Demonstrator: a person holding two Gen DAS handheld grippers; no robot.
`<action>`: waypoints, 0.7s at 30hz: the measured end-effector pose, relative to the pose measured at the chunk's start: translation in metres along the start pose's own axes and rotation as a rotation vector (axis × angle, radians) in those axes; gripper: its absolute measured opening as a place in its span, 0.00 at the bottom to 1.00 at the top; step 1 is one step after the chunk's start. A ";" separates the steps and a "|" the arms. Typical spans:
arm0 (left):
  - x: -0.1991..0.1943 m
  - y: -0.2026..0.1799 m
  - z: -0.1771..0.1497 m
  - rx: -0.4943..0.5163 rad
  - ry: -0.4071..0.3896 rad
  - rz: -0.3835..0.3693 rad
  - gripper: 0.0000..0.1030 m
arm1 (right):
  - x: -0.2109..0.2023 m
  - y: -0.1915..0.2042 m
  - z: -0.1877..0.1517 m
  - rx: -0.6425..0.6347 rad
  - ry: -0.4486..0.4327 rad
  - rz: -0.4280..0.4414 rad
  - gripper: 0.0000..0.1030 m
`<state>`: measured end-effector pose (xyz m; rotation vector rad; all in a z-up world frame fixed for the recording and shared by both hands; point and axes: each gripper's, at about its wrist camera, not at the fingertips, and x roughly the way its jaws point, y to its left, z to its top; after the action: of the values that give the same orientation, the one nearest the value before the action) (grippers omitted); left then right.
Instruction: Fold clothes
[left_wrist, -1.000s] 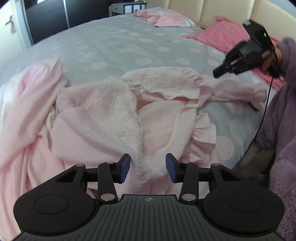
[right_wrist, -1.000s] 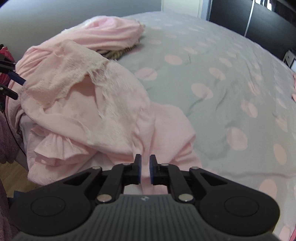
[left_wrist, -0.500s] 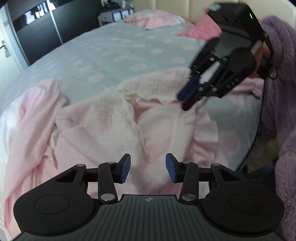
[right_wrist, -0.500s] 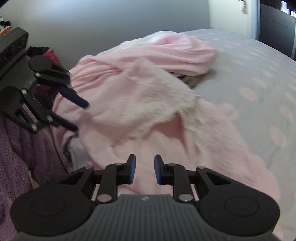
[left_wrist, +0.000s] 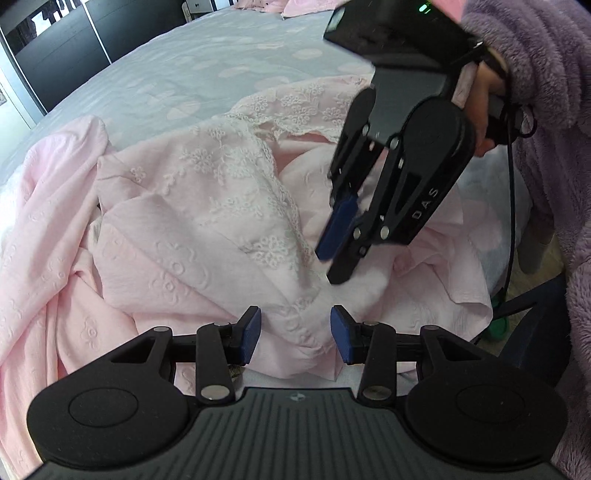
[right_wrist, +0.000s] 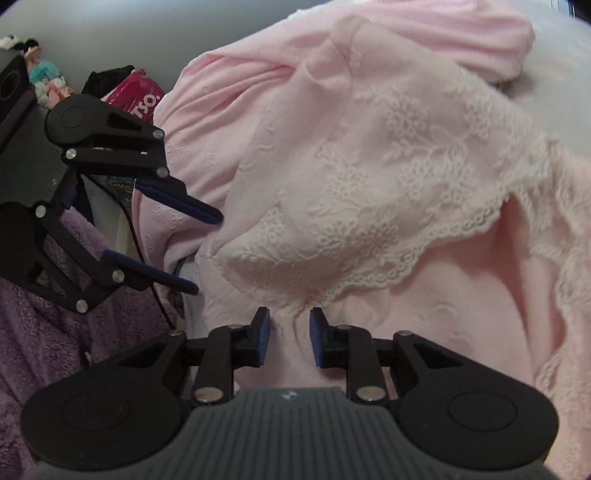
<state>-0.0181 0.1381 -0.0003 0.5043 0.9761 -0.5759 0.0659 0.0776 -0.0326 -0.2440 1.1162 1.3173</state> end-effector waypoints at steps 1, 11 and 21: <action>-0.002 0.000 0.001 0.005 -0.011 0.001 0.39 | 0.001 -0.003 -0.002 0.024 0.009 0.025 0.24; -0.005 -0.037 0.021 0.177 -0.083 0.046 0.39 | -0.039 0.007 -0.017 0.063 -0.069 0.035 0.06; 0.009 -0.076 0.027 0.426 -0.070 0.207 0.39 | -0.090 0.038 -0.023 -0.035 -0.188 0.022 0.05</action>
<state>-0.0473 0.0623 -0.0060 0.9462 0.7228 -0.6114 0.0354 0.0160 0.0402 -0.1309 0.9403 1.3510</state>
